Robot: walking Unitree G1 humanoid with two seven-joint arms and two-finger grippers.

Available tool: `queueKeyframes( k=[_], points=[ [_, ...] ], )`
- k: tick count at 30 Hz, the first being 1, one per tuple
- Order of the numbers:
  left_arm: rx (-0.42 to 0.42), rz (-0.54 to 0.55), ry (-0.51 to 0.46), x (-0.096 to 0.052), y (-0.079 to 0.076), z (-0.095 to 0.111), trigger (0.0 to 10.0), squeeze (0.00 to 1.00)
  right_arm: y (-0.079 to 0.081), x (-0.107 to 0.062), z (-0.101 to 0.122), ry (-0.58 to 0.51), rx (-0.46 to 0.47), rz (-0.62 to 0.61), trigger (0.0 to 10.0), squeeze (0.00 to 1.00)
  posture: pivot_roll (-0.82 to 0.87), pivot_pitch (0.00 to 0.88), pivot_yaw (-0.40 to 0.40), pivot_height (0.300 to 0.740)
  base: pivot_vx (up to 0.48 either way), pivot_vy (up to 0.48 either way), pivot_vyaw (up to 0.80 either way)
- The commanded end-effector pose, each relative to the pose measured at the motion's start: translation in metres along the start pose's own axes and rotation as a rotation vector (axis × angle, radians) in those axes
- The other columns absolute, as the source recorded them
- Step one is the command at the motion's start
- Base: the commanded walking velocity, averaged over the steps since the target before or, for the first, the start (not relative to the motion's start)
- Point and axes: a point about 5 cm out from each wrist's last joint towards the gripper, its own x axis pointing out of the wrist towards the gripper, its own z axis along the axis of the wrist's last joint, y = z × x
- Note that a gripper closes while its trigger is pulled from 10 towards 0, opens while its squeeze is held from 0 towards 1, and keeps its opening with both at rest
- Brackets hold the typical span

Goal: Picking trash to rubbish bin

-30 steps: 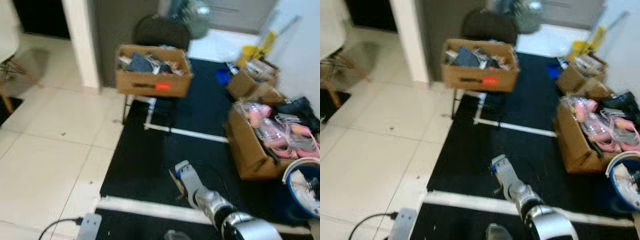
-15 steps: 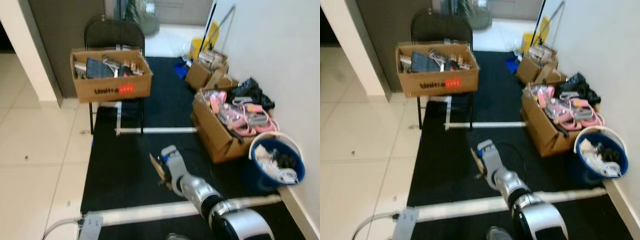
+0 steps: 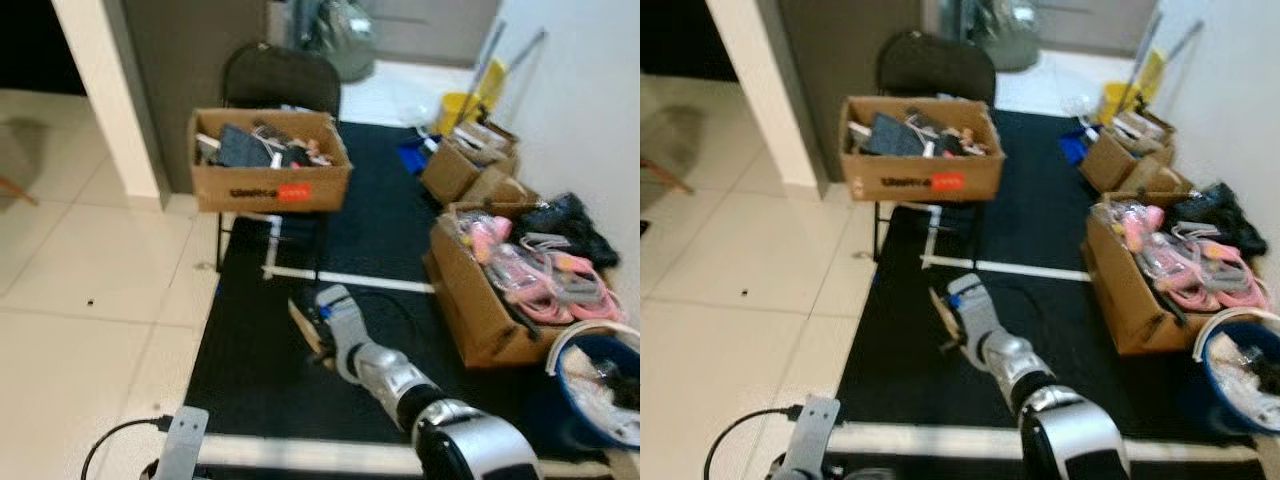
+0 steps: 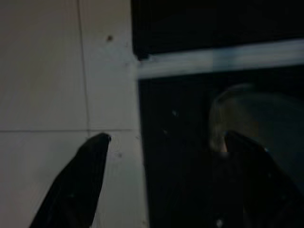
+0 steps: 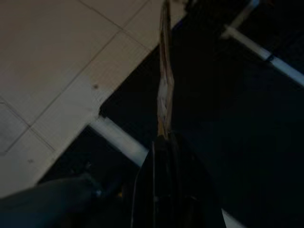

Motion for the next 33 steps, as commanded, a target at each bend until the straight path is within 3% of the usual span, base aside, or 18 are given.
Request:
queueKeyframes(
  k=[1,12,19,20,25,29,33],
  points=[
    [0.013,-0.027,0.085,-0.004,-0.007,-0.022,10.0,0.0,-0.002,0.0,0.001,0.001,0.005,-0.01,10.0,0.0,0.12,0.0,-0.06,0.74,0.472,0.0,0.0],
    [0.019,-0.028,0.092,-0.005,-0.005,-0.025,10.0,0.0,0.0,0.001,0.013,-0.041,0.011,0.002,10.0,0.0,0.13,0.0,-0.062,0.74,0.475,0.0,0.0],
    [0.025,-0.037,0.094,-0.005,-0.005,-0.026,10.0,0.0,0.001,0.003,0.032,-0.126,0.107,0.027,10.0,0.0,0.13,0.0,-0.06,0.74,0.472,0.0,0.0],
    [0.024,-0.04,0.094,-0.005,-0.006,-0.026,10.0,0.0,0.0,0.003,0.048,-0.191,0.199,0.047,10.0,0.0,0.13,0.001,-0.059,0.74,0.472,0.0,0.0],
    [0.02,-0.046,0.093,-0.005,-0.007,-0.027,10.0,0.0,-0.004,0.001,0.072,-0.278,0.295,0.084,10.0,0.0,0.13,0.008,-0.058,0.74,0.472,0.0,-0.51],
    [0.017,-0.048,0.093,-0.005,-0.008,-0.027,10.0,0.0,-0.004,0.0,0.079,-0.309,0.295,0.094,10.0,0.0,0.13,0.009,-0.06,0.74,0.472,0.0,-0.8],
    [0.011,-0.053,0.093,-0.006,-0.01,-0.027,10.0,0.0,-0.001,0.0,0.085,-0.342,0.287,0.121,10.0,0.0,0.13,0.015,-0.063,0.74,0.472,0.0,0.0]
  ],
)
